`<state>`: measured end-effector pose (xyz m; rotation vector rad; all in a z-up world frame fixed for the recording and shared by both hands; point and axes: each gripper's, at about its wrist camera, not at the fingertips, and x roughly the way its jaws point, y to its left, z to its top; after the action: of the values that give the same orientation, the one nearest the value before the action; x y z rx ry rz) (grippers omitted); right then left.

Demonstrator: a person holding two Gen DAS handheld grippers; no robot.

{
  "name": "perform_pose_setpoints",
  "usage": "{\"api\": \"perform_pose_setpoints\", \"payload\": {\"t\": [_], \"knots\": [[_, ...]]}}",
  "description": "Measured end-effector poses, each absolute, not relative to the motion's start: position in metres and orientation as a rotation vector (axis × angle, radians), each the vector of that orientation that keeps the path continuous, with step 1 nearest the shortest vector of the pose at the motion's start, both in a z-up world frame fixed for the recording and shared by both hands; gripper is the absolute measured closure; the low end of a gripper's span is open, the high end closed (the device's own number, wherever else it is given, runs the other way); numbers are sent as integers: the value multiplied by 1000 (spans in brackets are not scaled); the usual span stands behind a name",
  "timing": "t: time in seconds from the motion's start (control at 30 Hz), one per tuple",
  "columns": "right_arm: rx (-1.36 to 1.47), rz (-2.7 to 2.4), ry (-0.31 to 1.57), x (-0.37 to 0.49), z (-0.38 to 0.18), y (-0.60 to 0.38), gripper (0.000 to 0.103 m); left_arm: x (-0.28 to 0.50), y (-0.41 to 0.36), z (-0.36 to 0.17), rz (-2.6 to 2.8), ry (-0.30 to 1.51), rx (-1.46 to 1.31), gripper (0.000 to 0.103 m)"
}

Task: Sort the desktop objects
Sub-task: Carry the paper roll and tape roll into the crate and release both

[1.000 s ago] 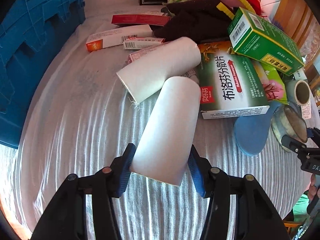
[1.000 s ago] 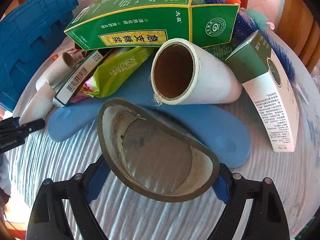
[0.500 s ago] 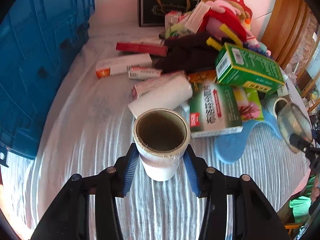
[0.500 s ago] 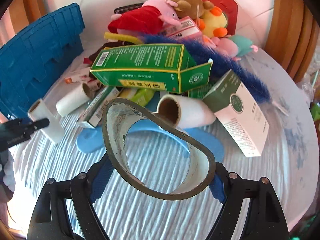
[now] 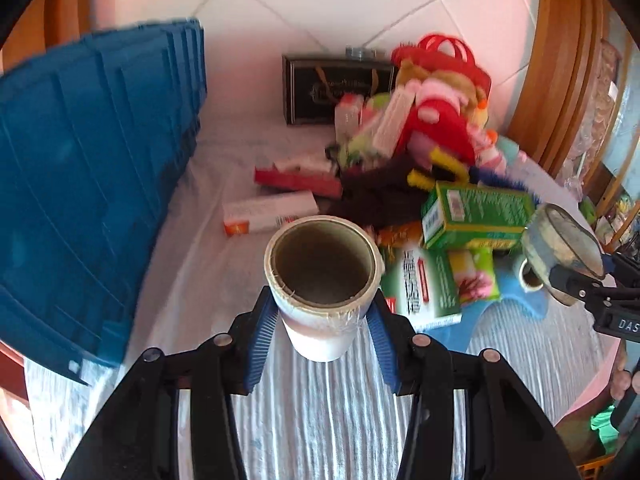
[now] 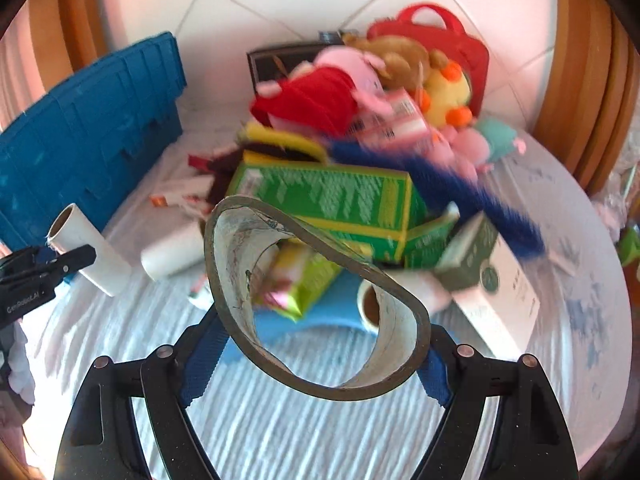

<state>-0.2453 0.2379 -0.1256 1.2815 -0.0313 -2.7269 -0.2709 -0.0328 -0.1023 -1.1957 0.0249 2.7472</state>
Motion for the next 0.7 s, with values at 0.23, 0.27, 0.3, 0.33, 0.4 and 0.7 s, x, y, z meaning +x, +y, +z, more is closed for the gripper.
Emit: {"api": "perform_pose_setpoints", "payload": {"t": [0.23,0.27,0.3,0.33,0.4,0.7], "knots": [[1001,-2765,14,-254,-46,169,20,-248,-67,-17,2865,26,-872,58],[955,-2766,20,-256,-32,155,20,-244,-73,-4,2879,31,-822,58],[910,-2763,21,-258,-18,141,20,-241,-82,12,2902,40,-758,58],[881,-2760,19,-260,-9,131,20,-239,-88,22,2917,46,-719,58],[806,-2744,4,-266,16,104,20,-237,-108,47,2962,59,-624,58],[585,-2672,156,-301,92,-59,20,-258,-247,98,3196,11,-548,58]]}}
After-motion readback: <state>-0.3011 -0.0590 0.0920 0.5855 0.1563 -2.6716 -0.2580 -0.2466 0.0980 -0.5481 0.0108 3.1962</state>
